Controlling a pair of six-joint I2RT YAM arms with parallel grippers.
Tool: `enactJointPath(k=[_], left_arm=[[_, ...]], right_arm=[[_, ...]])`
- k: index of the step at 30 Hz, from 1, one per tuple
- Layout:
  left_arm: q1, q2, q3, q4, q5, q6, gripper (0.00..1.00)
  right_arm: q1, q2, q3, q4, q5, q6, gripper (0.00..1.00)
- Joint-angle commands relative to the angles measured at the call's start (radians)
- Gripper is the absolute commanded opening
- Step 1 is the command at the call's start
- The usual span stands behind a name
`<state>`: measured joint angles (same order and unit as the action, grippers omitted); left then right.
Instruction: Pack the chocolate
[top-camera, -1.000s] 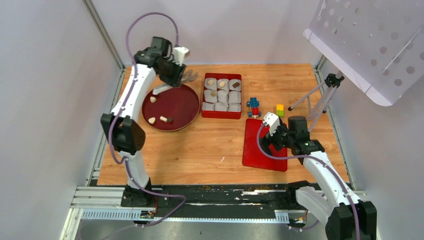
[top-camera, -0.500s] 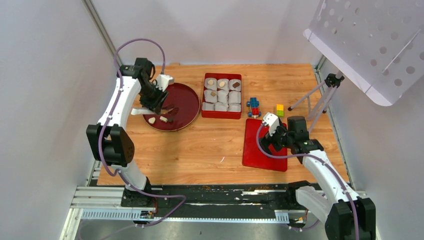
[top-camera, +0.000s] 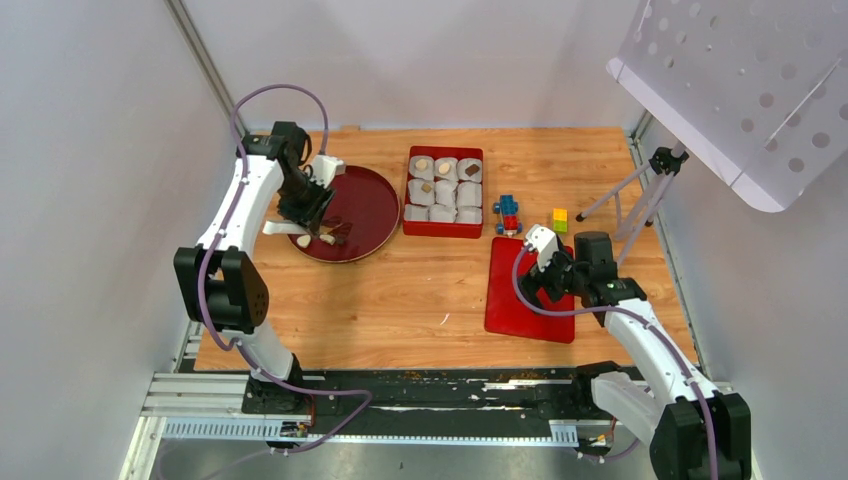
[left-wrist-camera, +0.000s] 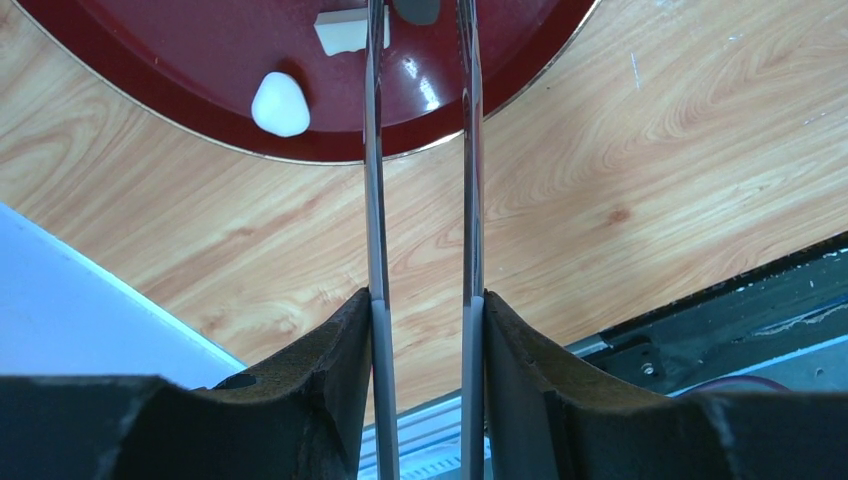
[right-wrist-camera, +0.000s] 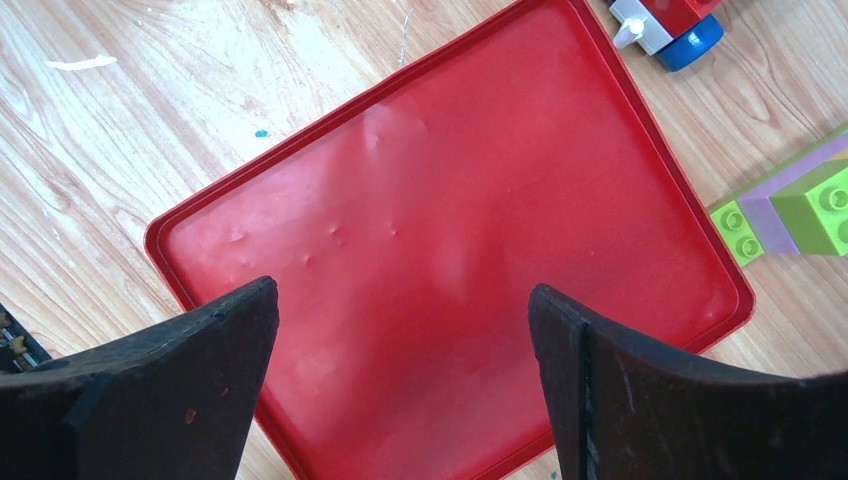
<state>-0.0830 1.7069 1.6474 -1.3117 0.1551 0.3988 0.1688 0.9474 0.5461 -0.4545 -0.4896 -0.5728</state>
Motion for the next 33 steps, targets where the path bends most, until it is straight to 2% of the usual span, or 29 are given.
enactJointPath(k=[1, 33], left_arm=[[0.000, -0.045, -0.003, 0.011, -0.013, -0.027, 0.49], [0.000, 0.061, -0.022, 0.035, -0.015, -0.040, 0.49]], right_arm=[[-0.003, -0.015, 0.003, 0.032, -0.026, 0.009, 0.95], [-0.003, -0.029, -0.006, 0.036, -0.020, 0.004, 0.95]])
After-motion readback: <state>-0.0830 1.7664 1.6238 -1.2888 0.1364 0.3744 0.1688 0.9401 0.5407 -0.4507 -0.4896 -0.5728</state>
